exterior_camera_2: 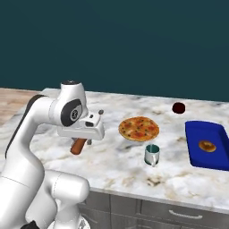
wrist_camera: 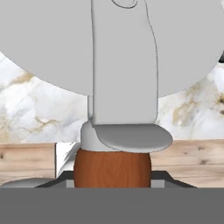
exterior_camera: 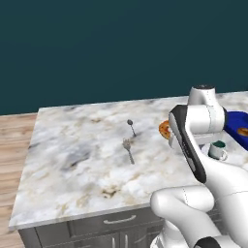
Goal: Take the pizza cutter from the drawer on the right and place it on the dining counter for cutting.
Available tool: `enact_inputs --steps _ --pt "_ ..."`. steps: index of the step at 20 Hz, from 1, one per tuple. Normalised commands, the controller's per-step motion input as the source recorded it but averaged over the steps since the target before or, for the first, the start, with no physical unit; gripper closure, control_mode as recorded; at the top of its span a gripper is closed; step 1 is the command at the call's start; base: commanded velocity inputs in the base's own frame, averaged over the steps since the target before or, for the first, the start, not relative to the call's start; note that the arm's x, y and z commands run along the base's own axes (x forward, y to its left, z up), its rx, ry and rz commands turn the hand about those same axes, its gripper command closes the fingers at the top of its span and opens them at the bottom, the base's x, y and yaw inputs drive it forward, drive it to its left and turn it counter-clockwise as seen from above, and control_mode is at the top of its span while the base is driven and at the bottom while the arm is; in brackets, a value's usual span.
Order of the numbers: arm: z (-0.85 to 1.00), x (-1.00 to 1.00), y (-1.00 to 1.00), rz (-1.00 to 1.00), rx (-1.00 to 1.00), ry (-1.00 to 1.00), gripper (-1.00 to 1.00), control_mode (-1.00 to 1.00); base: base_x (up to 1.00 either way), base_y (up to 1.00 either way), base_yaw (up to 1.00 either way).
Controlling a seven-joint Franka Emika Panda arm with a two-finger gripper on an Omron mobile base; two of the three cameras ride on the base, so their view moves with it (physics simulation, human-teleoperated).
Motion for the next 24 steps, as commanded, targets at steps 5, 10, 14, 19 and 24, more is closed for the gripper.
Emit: enact_inputs --steps 5,10,14,19,24 --pt "0.0 0.28 0.0 0.0 0.0 0.0 1.0 -1.0 0.09 0.0 0.0" --pt "0.0 1.0 0.0 0.0 0.01 0.0 1.0 -1.0 0.0 0.0 0.0" --pt "-0.04 1.0 0.0 0.0 0.01 0.0 1.0 -1.0 0.0 0.0 0.0" --pt "-0.22 1.0 -0.07 0.0 0.04 -0.03 1.0 -1.0 0.0 0.0 0.0" --pt "-0.37 0.9 -0.03 0.0 0.05 -0.01 1.0 -1.0 0.0 0.0 0.0"
